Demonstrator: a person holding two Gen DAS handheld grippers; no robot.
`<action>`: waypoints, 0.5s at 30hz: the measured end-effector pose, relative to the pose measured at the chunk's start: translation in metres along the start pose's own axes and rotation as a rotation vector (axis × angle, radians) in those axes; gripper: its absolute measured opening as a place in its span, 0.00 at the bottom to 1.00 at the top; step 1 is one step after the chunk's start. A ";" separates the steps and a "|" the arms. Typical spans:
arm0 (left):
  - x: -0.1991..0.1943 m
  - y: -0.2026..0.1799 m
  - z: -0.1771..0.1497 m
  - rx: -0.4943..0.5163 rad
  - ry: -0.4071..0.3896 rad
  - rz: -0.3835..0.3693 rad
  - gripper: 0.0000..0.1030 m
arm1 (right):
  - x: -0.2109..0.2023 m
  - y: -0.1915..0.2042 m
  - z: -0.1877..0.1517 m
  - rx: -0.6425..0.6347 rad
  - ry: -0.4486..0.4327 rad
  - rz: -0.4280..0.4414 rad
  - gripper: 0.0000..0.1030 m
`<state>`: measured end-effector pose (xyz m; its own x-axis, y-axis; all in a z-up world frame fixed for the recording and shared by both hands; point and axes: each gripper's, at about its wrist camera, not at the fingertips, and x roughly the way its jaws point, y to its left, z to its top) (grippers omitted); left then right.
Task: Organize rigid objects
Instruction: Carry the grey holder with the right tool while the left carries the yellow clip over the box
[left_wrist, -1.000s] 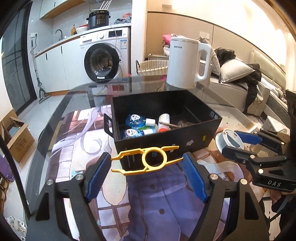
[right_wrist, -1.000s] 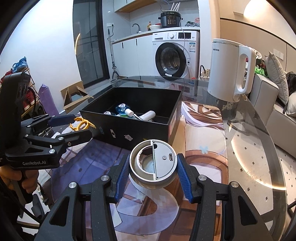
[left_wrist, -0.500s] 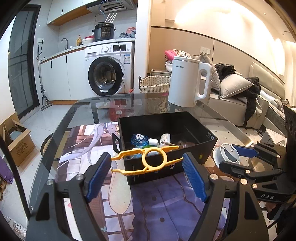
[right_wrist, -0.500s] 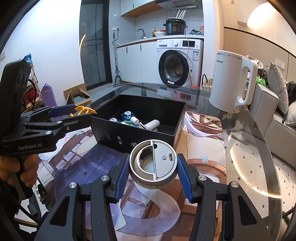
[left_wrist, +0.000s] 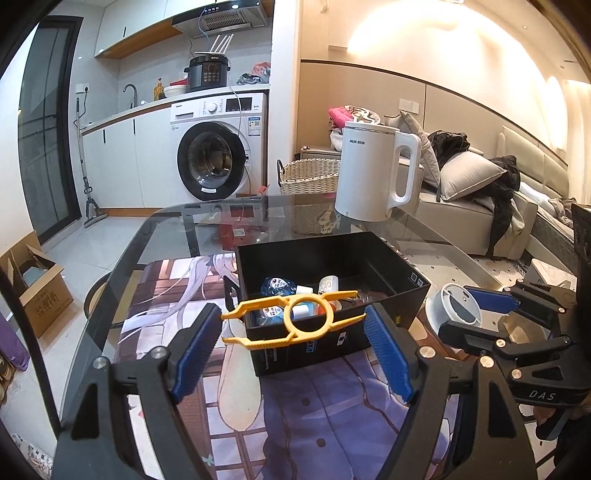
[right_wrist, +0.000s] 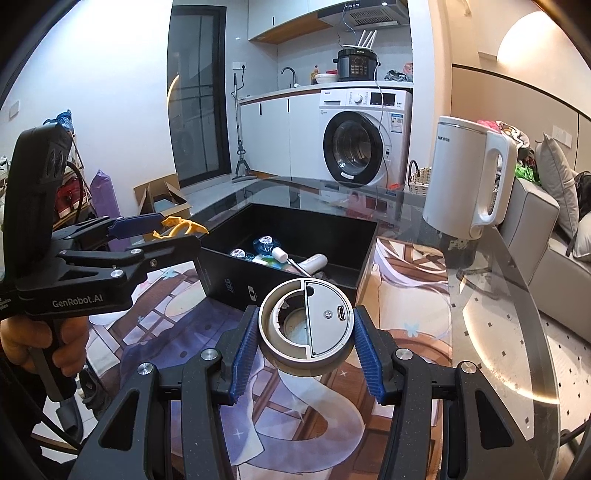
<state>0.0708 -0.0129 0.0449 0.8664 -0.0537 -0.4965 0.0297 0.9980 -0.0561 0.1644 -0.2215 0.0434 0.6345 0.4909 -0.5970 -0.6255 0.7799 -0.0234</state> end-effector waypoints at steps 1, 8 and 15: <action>-0.001 0.000 0.000 -0.001 -0.002 0.001 0.77 | -0.001 0.000 0.000 0.000 -0.004 -0.001 0.49; -0.003 -0.001 0.004 0.000 -0.022 0.007 0.77 | -0.005 0.002 0.009 -0.009 -0.040 0.001 0.49; -0.002 -0.002 0.014 -0.007 -0.043 0.004 0.77 | -0.009 0.007 0.024 -0.038 -0.079 0.004 0.49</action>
<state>0.0760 -0.0141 0.0583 0.8872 -0.0483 -0.4589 0.0232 0.9979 -0.0601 0.1651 -0.2117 0.0677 0.6648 0.5247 -0.5317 -0.6441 0.7632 -0.0521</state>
